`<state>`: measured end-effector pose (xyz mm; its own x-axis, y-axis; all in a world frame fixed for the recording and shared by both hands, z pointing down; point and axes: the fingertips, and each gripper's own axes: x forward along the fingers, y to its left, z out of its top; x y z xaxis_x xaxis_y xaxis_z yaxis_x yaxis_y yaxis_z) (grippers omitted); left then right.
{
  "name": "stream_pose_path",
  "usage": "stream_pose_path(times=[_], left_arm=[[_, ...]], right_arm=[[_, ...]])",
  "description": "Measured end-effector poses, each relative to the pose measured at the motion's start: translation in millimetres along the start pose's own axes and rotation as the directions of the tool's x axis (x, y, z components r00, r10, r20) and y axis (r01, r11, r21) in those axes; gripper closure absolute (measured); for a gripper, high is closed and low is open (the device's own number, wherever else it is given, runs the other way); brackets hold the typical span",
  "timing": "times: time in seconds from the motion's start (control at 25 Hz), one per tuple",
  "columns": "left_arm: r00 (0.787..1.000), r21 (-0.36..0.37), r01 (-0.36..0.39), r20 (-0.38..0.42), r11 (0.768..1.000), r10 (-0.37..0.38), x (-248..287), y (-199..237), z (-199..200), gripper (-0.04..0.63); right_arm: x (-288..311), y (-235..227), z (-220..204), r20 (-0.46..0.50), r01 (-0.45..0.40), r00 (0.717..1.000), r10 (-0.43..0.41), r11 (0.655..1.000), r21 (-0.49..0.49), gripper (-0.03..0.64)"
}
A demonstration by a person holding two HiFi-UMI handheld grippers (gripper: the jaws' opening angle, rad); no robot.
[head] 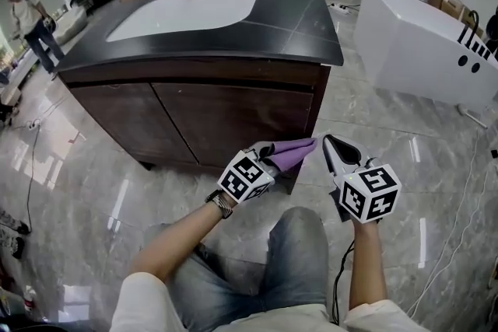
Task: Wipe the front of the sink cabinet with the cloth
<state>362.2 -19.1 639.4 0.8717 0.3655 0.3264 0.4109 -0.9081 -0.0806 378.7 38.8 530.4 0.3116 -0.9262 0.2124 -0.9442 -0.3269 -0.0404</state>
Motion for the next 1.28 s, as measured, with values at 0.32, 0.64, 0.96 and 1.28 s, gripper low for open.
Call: stream_pose_path(times=[0.32, 0.64, 0.96, 1.28], left_arm=[[0.995, -0.049, -0.092, -0.04, 0.995, 0.09, -44, 56, -19, 0.545], [0.988, -0.085, -0.149, -0.042, 0.985, 0.146, -89, 93, -42, 0.543], [0.969, -0.203, -0.248, -0.047, 0.947, 0.244, -140, 134, -68, 0.543], [0.91, -0.258, -0.413, -0.083, 0.874, 0.405, -206, 187, -103, 0.543]], right_arm=[[26, 25, 5, 0.0, -0.043, 0.999, 0.043, 0.998, -0.045, 0.611], [61, 64, 4, -0.024, -0.126, 0.992, 0.125, 0.989, -0.076, 0.611], [94, 102, 4, -0.044, -0.208, 0.978, 0.205, 0.974, -0.09, 0.611], [127, 145, 0, -0.068, -0.281, 0.959, 0.276, 0.955, -0.09, 0.611]])
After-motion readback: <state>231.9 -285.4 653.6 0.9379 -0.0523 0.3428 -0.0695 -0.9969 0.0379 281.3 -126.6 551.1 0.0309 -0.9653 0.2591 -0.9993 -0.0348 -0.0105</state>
